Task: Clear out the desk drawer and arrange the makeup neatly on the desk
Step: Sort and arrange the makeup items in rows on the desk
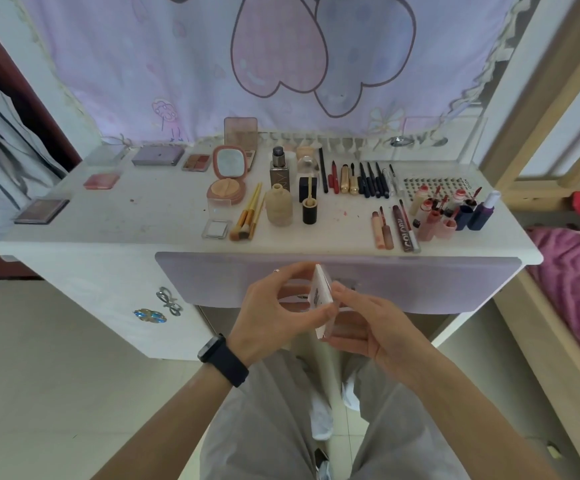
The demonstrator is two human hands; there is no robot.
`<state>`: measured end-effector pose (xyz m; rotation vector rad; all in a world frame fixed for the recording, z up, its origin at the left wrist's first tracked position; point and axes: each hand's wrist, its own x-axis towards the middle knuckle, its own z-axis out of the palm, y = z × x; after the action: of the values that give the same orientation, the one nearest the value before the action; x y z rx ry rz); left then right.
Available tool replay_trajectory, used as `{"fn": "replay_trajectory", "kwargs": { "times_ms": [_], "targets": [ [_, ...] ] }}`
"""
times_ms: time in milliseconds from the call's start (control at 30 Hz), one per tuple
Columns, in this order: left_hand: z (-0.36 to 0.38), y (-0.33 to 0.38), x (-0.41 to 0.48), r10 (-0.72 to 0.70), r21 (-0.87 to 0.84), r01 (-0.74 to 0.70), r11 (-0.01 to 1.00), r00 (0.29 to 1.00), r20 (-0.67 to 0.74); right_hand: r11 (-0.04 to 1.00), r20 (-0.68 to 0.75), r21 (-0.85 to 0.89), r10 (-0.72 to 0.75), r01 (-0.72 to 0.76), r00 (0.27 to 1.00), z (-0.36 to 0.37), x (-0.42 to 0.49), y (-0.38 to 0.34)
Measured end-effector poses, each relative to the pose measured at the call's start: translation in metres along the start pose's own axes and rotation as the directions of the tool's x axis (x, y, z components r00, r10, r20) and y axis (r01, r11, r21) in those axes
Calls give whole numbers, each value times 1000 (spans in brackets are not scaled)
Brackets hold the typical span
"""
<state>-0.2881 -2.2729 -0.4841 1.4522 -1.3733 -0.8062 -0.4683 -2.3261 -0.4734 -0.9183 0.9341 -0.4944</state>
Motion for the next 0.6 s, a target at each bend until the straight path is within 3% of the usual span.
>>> {"fn": "replay_trajectory", "kwargs": {
  "times_ms": [100,233,367,467,600],
  "targets": [
    [0,0,3,-177,-262,154,953,982,-66,997,-7,-55,-46,46,999,0,0,-1],
    [1,5,6,-393,-666,313,677,919,32,923,10,-304,-243,235,970,-3,2,3],
    [8,5,8,-441,-811,323,489,893,89,791,21,-520,-366,323,930,-5,3,3],
    [14,6,7,-455,-813,349,465,882,119,741,17,-577,-409,343,912,-8,4,3],
    [24,8,6,-449,-770,347,535,889,89,735,-6,-588,-422,338,907,-15,4,5]
  ]
}}
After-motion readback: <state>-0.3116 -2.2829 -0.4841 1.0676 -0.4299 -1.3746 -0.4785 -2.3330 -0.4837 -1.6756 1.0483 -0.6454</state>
